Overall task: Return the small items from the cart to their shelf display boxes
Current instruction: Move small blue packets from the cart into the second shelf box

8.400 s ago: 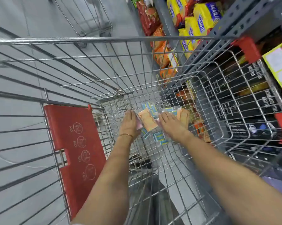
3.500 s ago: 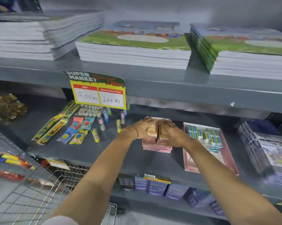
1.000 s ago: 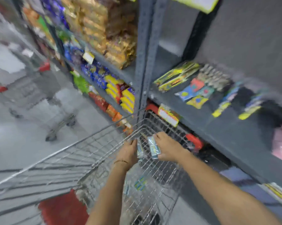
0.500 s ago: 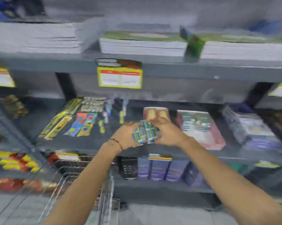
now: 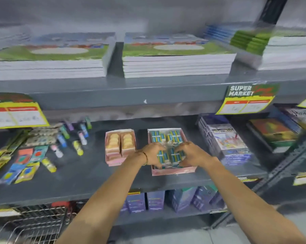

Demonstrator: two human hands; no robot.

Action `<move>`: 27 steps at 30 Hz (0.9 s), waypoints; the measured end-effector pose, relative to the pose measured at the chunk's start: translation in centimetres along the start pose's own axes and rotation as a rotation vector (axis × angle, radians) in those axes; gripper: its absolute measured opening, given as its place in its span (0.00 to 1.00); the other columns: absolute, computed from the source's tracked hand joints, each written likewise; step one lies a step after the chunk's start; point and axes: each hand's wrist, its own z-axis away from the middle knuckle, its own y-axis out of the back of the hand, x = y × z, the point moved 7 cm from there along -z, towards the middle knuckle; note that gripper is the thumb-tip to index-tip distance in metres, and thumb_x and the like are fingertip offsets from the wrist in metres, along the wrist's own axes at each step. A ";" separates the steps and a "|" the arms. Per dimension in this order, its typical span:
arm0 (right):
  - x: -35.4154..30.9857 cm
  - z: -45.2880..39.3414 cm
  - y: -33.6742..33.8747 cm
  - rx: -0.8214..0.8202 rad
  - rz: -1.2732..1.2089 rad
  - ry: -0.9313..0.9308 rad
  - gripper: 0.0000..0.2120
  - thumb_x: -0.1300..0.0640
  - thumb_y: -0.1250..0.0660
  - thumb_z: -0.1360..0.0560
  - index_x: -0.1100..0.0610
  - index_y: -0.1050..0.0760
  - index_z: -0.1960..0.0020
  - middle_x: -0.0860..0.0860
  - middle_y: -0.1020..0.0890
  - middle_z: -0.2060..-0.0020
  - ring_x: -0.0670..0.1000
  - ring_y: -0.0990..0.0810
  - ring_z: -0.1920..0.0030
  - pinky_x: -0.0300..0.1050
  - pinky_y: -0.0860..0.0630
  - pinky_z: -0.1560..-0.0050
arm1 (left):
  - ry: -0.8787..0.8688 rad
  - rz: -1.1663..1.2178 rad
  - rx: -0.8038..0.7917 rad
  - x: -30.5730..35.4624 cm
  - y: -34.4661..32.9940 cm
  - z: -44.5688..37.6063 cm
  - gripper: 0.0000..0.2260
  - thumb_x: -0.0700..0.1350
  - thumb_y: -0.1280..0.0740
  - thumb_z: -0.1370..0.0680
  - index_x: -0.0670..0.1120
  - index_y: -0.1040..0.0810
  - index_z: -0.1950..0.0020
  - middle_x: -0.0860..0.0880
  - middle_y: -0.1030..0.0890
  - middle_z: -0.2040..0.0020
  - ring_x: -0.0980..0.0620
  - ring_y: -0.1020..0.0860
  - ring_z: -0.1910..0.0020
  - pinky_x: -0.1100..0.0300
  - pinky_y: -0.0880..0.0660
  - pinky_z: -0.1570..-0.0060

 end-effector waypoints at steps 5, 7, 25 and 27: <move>0.5 -0.5 -1.0 -0.021 -0.038 0.001 0.24 0.58 0.23 0.37 0.59 0.22 0.43 0.57 0.21 0.43 0.56 0.21 0.43 0.48 0.23 0.42 | 0.015 -0.029 -0.001 -0.5 -0.9 -0.1 0.25 0.43 0.25 0.31 0.47 0.26 0.35 0.47 0.31 0.29 0.45 0.31 0.32 0.50 0.35 0.28; 0.7 -0.5 -1.3 -0.041 -0.020 -0.022 0.25 0.59 0.23 0.35 0.60 0.24 0.39 0.57 0.28 0.36 0.55 0.25 0.37 0.44 0.27 0.36 | 0.017 -0.053 0.058 -0.5 -0.5 0.0 0.19 0.43 0.26 0.29 0.45 0.22 0.39 0.46 0.28 0.33 0.45 0.28 0.35 0.50 0.32 0.31; -22.5 -0.8 -2.3 0.273 0.010 0.385 0.22 0.69 0.35 0.29 0.62 0.28 0.36 0.60 0.23 0.37 0.61 0.25 0.37 0.54 0.28 0.36 | 0.290 -0.057 0.665 -11.9 2.2 18.5 0.26 0.50 0.41 0.20 0.42 0.44 0.25 0.43 0.41 0.23 0.46 0.46 0.23 0.53 0.50 0.24; -29.5 -1.0 -5.3 0.240 0.024 0.528 0.23 0.70 0.35 0.29 0.64 0.30 0.34 0.62 0.26 0.34 0.61 0.27 0.34 0.55 0.32 0.32 | 0.429 -0.007 0.683 -16.6 1.1 24.5 0.28 0.50 0.40 0.20 0.41 0.45 0.25 0.43 0.43 0.23 0.45 0.47 0.23 0.53 0.51 0.23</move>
